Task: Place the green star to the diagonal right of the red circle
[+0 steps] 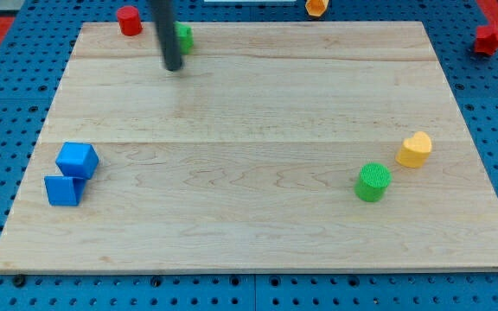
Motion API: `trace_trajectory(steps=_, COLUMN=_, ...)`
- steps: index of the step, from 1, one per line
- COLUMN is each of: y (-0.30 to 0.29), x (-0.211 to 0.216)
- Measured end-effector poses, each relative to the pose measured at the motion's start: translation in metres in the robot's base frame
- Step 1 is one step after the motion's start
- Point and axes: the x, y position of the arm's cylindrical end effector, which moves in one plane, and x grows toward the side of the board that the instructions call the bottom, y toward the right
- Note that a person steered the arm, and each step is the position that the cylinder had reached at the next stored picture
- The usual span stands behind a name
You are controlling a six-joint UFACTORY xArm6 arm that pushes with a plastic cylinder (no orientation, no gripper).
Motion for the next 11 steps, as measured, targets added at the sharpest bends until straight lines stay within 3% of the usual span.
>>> trace_trajectory(steps=1, y=-0.026, x=0.077)
trace_trajectory(steps=2, y=-0.121, x=0.102)
trace_trajectory(steps=3, y=-0.125, x=0.039)
trace_trajectory(steps=4, y=-0.066, x=0.084)
trace_trajectory(steps=5, y=0.058, x=0.235)
trace_trajectory(steps=7, y=0.148, x=0.03)
trace_trajectory(steps=8, y=0.061, x=-0.063)
trace_trajectory(steps=9, y=-0.07, x=-0.059)
trace_trajectory(steps=10, y=-0.053, x=0.084)
trace_trajectory(steps=11, y=-0.043, x=0.014)
